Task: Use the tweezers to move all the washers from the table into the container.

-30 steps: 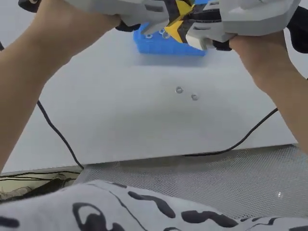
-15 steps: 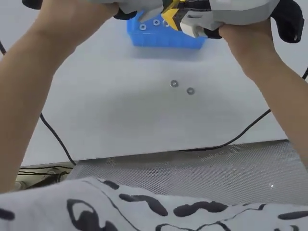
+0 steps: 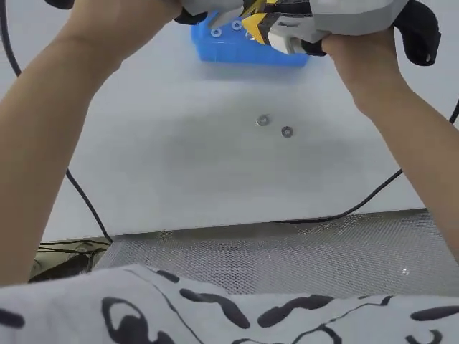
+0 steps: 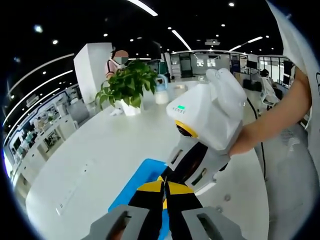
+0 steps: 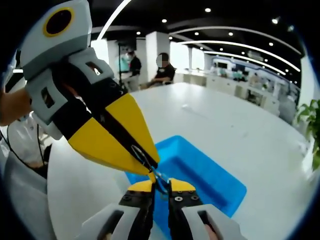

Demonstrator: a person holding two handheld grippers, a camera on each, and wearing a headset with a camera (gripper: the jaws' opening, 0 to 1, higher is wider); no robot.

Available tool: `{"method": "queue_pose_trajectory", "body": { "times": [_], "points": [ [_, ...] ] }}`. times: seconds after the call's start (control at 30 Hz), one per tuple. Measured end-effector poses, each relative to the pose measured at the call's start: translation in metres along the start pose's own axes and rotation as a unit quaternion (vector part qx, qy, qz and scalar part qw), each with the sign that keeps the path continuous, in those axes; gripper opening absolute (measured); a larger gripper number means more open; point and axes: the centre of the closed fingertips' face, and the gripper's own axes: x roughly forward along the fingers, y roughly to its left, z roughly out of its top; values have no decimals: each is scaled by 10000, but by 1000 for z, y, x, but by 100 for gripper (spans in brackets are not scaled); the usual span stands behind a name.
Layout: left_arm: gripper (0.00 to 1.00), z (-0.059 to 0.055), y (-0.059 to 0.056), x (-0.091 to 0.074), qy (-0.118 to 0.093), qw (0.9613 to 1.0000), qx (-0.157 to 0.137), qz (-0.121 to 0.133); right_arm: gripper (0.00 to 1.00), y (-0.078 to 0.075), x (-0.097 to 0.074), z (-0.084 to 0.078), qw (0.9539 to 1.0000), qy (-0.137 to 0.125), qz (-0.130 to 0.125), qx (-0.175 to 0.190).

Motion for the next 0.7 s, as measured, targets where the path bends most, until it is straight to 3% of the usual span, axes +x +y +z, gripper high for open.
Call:
{"method": "queue_pose_trajectory", "body": {
  "times": [0.7],
  "points": [
    [0,-10,7,5,121,9999,-10,6,7,-6,11,-2,9997,94,-9,206]
  ]
}}
